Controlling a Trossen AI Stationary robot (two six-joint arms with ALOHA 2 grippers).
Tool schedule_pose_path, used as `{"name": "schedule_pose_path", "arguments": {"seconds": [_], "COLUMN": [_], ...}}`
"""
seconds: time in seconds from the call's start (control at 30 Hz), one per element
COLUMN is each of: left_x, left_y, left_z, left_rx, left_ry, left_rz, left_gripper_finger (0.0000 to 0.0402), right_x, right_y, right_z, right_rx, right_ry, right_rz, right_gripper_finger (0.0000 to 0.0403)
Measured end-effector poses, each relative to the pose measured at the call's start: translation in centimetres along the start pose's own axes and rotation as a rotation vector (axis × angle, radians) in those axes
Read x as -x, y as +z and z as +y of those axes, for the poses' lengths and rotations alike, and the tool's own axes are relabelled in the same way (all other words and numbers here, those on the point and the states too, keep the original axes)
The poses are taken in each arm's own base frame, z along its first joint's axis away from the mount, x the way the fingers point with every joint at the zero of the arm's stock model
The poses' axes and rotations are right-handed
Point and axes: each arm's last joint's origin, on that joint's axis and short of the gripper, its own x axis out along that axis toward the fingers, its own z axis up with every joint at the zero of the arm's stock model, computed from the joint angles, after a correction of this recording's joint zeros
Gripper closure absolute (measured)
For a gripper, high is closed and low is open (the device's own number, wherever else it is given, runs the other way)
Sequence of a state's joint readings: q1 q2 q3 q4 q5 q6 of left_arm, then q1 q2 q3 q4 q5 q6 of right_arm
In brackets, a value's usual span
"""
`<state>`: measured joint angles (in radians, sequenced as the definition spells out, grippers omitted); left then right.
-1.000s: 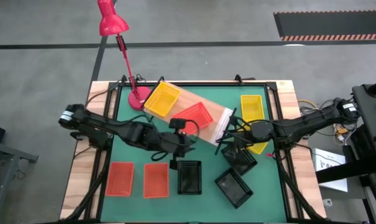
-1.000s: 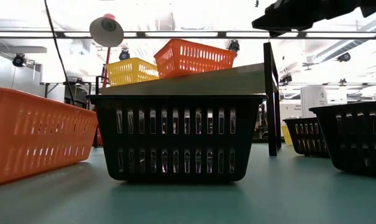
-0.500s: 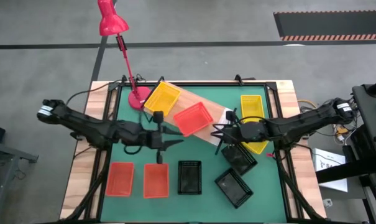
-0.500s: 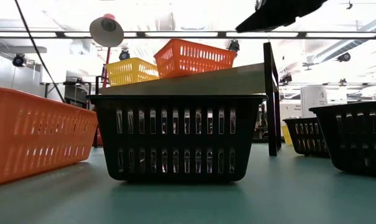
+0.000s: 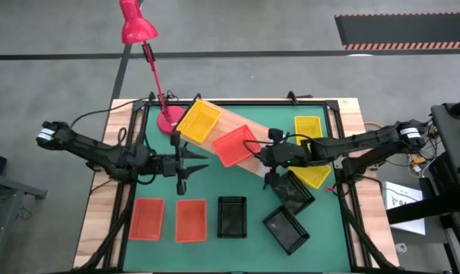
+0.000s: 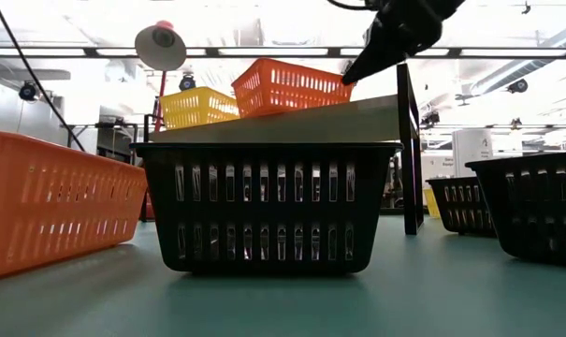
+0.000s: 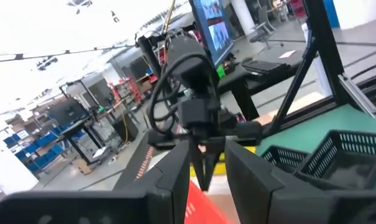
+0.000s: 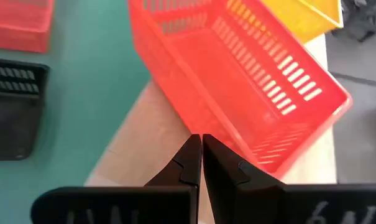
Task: Stack baskets on shelf by color
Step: Put the top orange bin on the shelf
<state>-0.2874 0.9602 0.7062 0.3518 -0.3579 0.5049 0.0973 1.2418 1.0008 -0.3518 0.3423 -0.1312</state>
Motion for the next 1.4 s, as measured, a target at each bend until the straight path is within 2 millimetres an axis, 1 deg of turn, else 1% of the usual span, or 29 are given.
{"name": "schedule_pose_path", "arguments": {"seconds": [0.1, 0.27, 0.47, 0.7, 0.87, 1.1, 1.4], "left_x": [0.5, 0.9, 1.4, 1.5, 1.5, 1.5, 1.5], "left_y": [0.3, -0.3, -0.6, -0.5, -0.5, -0.5, -0.5], "left_z": [0.4, 0.2, 0.3, 0.4, 0.3, 0.4, 0.3], "left_rx": [0.012, 0.006, 0.010, 0.036, 0.036, 0.036, 0.036], "left_ry": [0.012, 0.004, 0.009, 0.010, 0.010, 0.010, 0.009], "left_rz": [-0.026, -0.011, -0.019, -0.023, -0.023, -0.024, -0.022], "left_gripper_finger": [0.0316, 0.0316, 0.0316, 0.0316, 0.0316, 0.0316, 0.0316], "right_x": [-0.5, -1.2, -1.9, -2.1, -1.8, -2.0, -4.4], "right_y": [0.5, 0.8, 0.5, 0.3, 0.3, 0.2, 0.0], "right_z": [-0.7, -2.1, -4.0, -4.9, -4.9, -4.4, -4.1], "right_rx": [0.003, 0.006, -0.004, -0.002, -0.011, -0.054, -0.028], "right_ry": [-0.017, -0.054, -0.096, -0.117, -0.111, 0.018, 0.000], "right_rz": [0.013, 0.033, 0.077, 0.085, 0.086, 0.077, 0.097], "right_gripper_finger": [0.0394, 0.0394, 0.0394, 0.0394, 0.0394, 0.0394, 0.0394]}}
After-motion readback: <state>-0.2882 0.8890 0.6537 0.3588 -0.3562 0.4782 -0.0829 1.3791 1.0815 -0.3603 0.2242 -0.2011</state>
